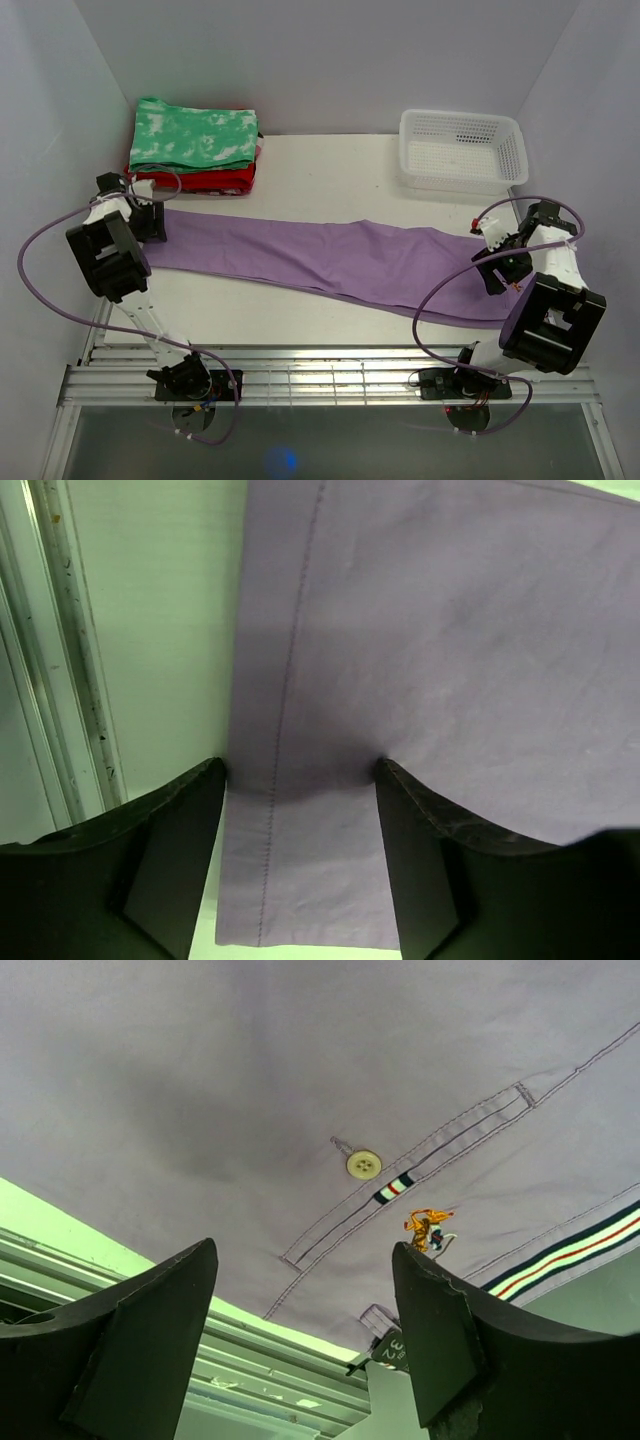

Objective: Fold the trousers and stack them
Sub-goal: Fold the trousers

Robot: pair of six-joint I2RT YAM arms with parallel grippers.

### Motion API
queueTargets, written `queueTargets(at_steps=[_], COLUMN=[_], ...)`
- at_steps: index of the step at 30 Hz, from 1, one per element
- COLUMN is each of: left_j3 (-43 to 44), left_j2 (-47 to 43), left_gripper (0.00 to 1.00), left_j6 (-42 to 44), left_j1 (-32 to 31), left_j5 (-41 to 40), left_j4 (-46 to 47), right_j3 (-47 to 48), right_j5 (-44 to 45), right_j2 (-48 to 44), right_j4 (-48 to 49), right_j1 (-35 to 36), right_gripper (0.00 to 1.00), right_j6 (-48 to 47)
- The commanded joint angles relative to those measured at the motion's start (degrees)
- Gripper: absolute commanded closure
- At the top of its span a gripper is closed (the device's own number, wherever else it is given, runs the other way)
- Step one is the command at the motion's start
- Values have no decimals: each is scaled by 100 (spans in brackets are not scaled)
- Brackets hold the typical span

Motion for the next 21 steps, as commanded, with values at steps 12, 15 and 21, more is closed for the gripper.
queueTargets(at_steps=[12,15,21], left_j3=[-609,14,1369], left_j2=[-547,-732,-767], left_gripper=[99,100,100], left_j6=[-365,-339,171], left_j1=[79,219,790], left_j5=[988,1138,1287], left_j4=[-368,-807,-1923], right_j3=[479,558,620], right_j5=[-260,-313,-365], right_j2=[66,22,5], right_j4=[-308,-369,-483], right_j1=[0,0,8], right_gripper=[28,28,28], right_j6=[15,15,15])
